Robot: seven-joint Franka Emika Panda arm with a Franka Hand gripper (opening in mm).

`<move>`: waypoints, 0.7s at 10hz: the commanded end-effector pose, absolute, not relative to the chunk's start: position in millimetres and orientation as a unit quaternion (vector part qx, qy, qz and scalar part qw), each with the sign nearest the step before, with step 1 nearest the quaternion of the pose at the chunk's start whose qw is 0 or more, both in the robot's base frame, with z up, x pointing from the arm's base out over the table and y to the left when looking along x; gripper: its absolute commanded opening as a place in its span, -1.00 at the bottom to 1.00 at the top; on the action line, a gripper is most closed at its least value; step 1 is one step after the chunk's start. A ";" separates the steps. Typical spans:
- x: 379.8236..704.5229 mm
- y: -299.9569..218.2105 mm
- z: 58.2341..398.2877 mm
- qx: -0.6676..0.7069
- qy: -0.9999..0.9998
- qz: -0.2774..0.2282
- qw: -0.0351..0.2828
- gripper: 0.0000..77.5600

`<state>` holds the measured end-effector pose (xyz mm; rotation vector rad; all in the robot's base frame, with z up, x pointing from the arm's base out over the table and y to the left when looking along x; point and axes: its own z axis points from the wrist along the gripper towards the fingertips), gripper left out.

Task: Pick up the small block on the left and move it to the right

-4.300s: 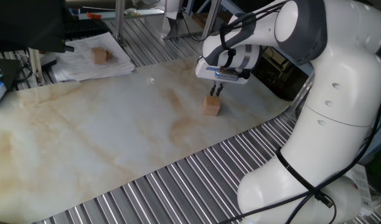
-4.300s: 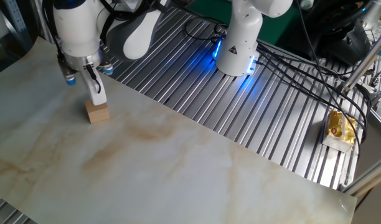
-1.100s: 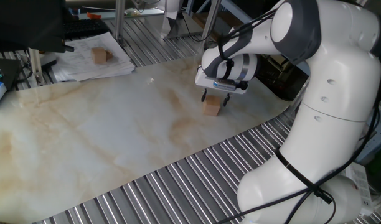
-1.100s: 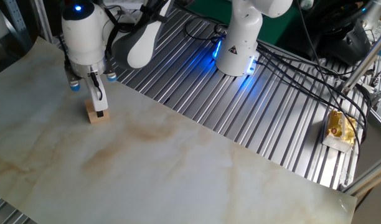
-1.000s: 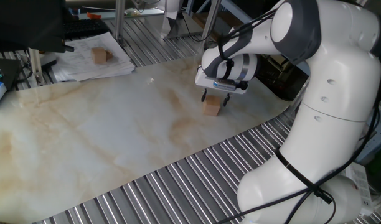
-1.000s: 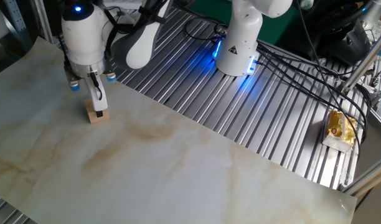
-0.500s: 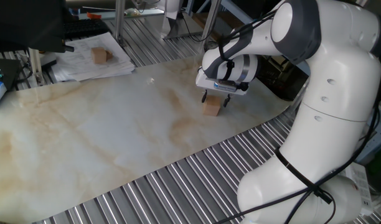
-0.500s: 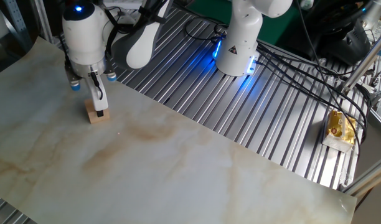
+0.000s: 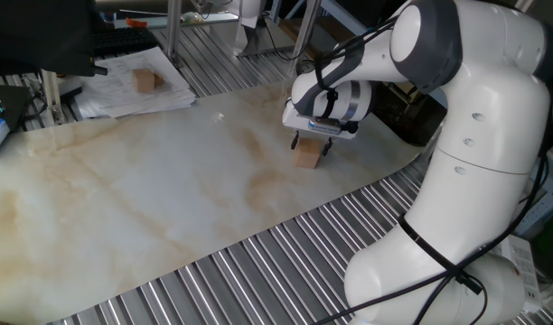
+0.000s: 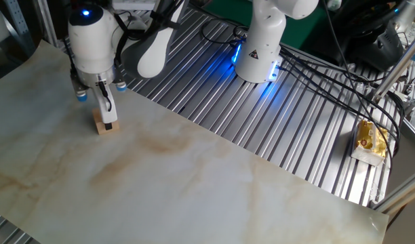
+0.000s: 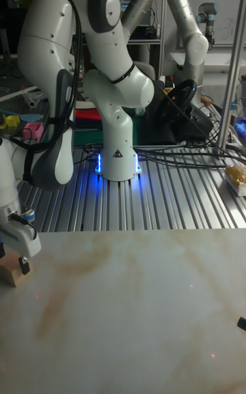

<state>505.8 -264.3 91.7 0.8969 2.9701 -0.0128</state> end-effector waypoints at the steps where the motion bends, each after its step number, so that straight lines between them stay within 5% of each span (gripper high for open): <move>1: 506.6 -264.3 91.6 0.290 0.957 -0.004 0.023 1.00; 7: 504.7 -264.6 89.8 0.281 0.960 -0.005 0.014 1.00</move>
